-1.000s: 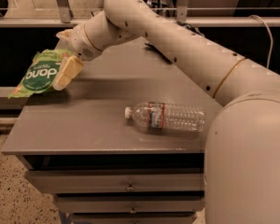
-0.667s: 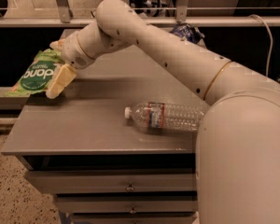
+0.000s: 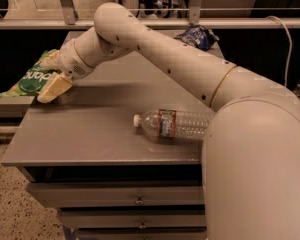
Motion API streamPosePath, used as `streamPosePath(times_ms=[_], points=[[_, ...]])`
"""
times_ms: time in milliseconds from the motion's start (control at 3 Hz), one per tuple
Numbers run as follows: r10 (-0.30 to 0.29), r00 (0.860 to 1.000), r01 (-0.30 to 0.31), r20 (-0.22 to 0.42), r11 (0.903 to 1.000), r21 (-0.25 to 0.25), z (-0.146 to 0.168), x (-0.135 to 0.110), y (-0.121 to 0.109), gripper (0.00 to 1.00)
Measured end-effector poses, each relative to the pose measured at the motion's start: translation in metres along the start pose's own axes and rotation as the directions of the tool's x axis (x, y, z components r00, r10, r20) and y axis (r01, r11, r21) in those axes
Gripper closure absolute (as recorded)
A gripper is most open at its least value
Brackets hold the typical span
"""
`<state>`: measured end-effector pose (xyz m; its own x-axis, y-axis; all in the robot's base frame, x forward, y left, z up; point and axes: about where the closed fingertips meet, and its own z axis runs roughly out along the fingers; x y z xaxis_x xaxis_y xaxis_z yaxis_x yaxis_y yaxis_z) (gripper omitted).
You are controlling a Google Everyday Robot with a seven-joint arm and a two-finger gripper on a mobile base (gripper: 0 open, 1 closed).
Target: Pick green rice chip bag
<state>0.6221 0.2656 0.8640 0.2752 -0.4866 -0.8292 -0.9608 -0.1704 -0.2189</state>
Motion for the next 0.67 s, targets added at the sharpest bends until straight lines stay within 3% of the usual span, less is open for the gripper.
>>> streamPosePath(times_ms=[667], points=[[0.001, 1.0, -0.001, 0.003, 1.0, -0.008, 0.0087, -0.0009, 0.0076, 0.8]])
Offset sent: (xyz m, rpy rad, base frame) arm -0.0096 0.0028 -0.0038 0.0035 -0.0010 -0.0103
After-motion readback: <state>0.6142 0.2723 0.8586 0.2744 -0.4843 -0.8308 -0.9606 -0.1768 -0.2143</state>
